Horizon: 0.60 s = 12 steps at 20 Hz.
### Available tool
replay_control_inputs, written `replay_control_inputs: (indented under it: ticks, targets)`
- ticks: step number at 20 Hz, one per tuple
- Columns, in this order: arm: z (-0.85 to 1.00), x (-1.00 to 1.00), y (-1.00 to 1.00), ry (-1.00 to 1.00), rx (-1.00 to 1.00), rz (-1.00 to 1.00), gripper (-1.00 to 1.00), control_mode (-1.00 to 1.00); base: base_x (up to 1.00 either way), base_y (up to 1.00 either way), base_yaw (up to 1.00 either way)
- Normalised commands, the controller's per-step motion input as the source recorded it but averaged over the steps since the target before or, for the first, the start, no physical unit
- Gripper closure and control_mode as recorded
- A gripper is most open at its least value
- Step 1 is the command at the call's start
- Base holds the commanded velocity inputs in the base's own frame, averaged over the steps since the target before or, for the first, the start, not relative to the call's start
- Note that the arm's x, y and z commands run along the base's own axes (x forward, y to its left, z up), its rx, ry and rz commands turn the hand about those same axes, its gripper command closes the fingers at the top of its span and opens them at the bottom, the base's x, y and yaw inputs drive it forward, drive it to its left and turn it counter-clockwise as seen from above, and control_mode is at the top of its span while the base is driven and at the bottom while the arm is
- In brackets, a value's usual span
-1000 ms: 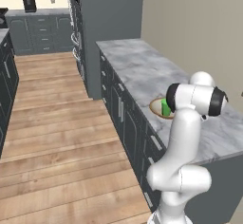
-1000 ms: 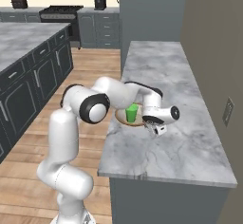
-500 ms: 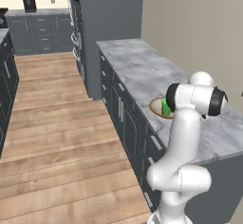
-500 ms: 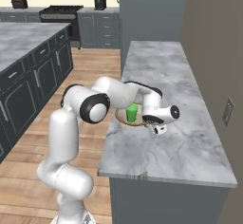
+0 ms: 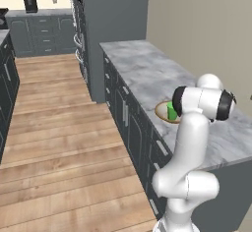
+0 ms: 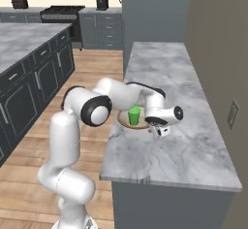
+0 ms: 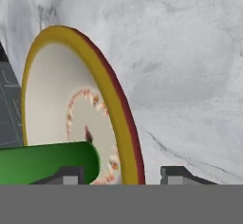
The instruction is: Place the cup inside the bowl on the dining table and move the bowl to any counter.
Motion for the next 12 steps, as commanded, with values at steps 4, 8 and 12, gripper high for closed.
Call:
replay_control_inputs:
  ticks: [4,8,12]
  targets:
    - [0.62,-0.26,-0.09,0.01,0.0,0.0,-1.0,-1.0,0.0,0.0,0.0]
    - [0.55,-0.69,-0.21,0.0,0.0,0.0,-1.0,-1.0,0.0,0.0,0.0]
    - [0.47,-1.0,-0.06,0.0,0.0,0.0,-1.0,-1.0,0.0,0.0,0.0]
